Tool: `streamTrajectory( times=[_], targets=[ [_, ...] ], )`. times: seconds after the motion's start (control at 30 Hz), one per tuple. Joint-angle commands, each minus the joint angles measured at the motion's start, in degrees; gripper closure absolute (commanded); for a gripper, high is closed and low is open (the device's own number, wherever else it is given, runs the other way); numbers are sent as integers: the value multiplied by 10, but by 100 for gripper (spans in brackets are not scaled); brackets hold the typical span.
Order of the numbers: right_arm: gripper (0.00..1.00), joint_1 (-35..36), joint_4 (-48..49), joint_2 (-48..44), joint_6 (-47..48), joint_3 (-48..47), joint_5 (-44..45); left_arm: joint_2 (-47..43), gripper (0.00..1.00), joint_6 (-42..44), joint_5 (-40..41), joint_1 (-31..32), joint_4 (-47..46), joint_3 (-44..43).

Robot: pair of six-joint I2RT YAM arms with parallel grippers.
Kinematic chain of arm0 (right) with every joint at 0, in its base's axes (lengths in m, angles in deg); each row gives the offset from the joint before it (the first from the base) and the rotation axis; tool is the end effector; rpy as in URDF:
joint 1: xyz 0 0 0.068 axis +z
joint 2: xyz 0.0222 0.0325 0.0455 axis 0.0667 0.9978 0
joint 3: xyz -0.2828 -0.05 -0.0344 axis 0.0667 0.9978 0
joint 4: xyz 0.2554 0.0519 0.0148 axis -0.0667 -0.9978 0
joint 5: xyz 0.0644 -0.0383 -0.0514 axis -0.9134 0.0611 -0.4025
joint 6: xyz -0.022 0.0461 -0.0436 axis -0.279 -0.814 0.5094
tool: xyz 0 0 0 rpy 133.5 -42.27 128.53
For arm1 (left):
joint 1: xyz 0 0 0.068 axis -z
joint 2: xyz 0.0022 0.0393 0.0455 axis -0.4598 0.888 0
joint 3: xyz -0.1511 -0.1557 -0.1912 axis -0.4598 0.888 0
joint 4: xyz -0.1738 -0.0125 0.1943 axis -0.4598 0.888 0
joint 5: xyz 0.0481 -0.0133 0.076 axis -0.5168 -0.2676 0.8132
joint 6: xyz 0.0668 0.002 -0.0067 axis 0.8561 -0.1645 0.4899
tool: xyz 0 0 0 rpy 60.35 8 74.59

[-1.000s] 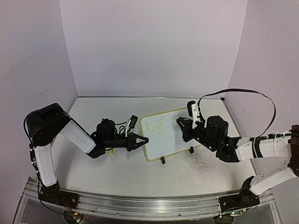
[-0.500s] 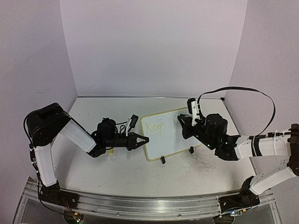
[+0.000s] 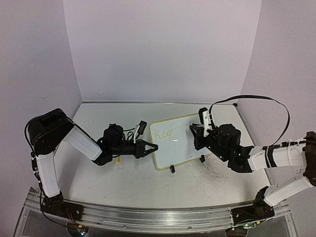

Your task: Write a sentence on the whiteboard

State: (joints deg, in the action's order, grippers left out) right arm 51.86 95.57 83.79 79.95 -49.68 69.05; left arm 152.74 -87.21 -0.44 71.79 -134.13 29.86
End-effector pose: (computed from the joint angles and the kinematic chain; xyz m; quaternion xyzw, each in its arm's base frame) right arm 0.2080 0.2135 0.2477 -0.2324 0.6977 0.1948 0.6490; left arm 0.2526 -0.2885 0.1499 0.2858 0.7153 -0.5312 0.3528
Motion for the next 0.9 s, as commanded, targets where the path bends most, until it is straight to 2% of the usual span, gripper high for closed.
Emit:
streamTrajectory(
  times=[0.0,0.47,0.63,0.87],
  targets=[
    [100,2,22,-6,11,-11,9,-5,100,-3,18,-4,45,-13],
    [100,5,4,40,25,-62,-37,-10,100,-3,21,-3,50,-11],
    [100,4,21,32,22,-51,4,-13,100,-2,21,-4,52,-11],
    [100,4,39,33,16,-45,11,-10,100,-1,18,-3,53,-14]
  ],
)
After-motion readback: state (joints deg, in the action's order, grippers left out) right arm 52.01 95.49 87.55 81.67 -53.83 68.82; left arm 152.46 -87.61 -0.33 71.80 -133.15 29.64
